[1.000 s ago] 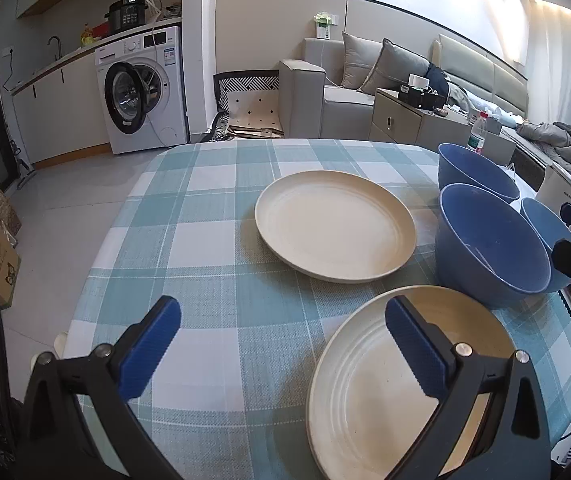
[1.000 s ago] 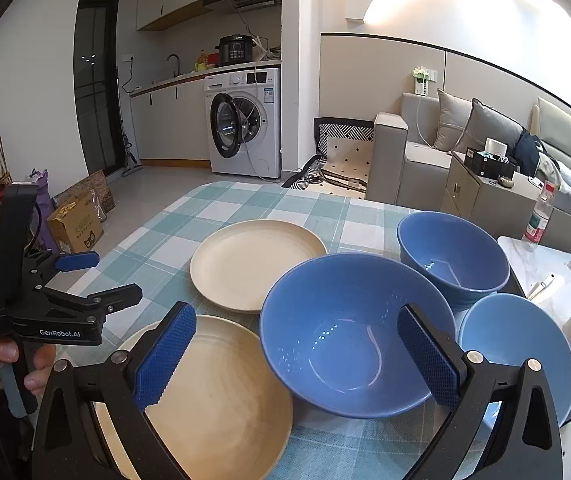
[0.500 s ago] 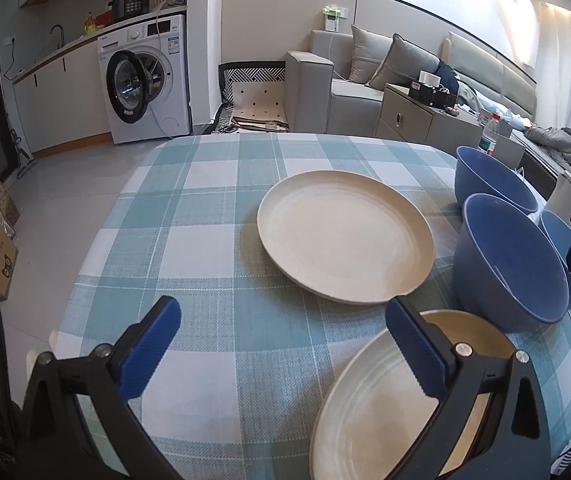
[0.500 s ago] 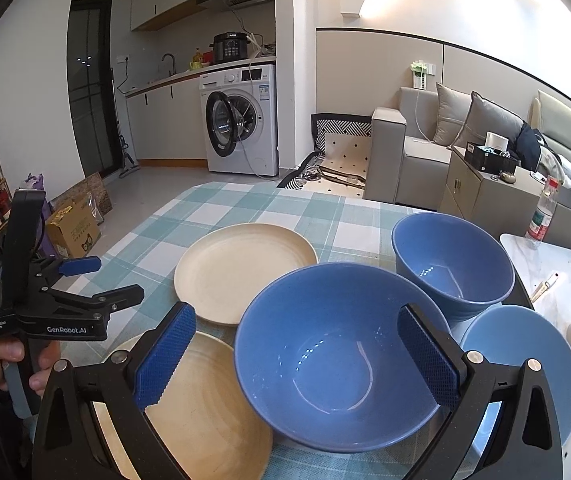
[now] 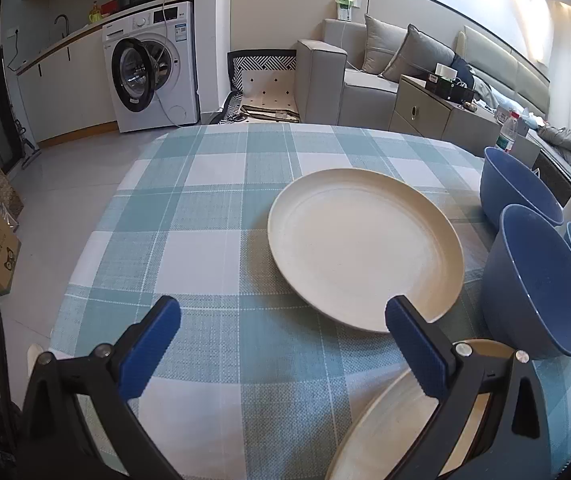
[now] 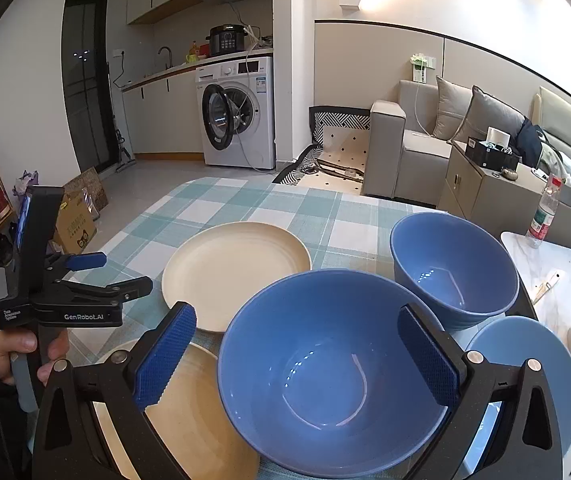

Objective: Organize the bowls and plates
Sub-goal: 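Move both grippers toward the single cream plate lying beside the bowls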

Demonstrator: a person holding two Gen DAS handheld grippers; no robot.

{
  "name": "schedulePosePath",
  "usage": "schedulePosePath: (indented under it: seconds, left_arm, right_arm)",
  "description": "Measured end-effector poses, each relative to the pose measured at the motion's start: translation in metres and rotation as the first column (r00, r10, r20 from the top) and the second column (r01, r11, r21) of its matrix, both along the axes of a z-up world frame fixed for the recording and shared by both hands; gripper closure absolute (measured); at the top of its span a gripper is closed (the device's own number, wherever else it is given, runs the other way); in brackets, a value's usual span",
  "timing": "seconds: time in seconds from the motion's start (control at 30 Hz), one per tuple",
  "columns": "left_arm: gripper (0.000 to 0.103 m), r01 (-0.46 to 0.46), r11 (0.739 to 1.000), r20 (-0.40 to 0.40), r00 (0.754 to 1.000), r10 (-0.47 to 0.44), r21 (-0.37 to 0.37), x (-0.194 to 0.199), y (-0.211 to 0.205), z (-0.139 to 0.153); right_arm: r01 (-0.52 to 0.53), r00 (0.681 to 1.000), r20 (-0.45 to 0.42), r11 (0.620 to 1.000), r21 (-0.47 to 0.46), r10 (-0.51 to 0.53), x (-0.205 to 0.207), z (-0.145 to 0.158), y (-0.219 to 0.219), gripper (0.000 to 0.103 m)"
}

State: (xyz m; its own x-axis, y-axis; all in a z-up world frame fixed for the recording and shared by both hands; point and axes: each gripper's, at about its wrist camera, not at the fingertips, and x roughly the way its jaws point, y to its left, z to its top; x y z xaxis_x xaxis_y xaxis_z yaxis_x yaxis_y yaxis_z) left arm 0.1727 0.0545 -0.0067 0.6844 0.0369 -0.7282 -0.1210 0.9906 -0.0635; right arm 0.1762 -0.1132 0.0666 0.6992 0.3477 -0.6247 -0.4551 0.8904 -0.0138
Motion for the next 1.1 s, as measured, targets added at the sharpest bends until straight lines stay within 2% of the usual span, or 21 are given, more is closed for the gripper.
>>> schedulePosePath:
  seconds: [0.57,0.83,1.1]
  left_arm:
    - [0.001,-0.019,0.999,-0.088,0.996,0.023,0.037,0.032,-0.002,-0.024]
    - [0.002,-0.028,0.996,-0.129,0.991,0.039,0.084,0.036,-0.002,-0.032]
    - [0.002,-0.036,0.997,-0.128,0.991,0.045,0.074,0.03,0.004,-0.033]
  right_arm:
    - [0.001,1.0,-0.021,1.0,-0.006,-0.001,0.008,-0.008,-0.001,0.001]
    - [0.002,1.0,-0.024,1.0,-0.005,-0.002,0.01,-0.009,-0.002,0.001]
    - [0.002,1.0,-0.025,1.0,-0.004,-0.002,0.011,-0.009,-0.001,0.001]
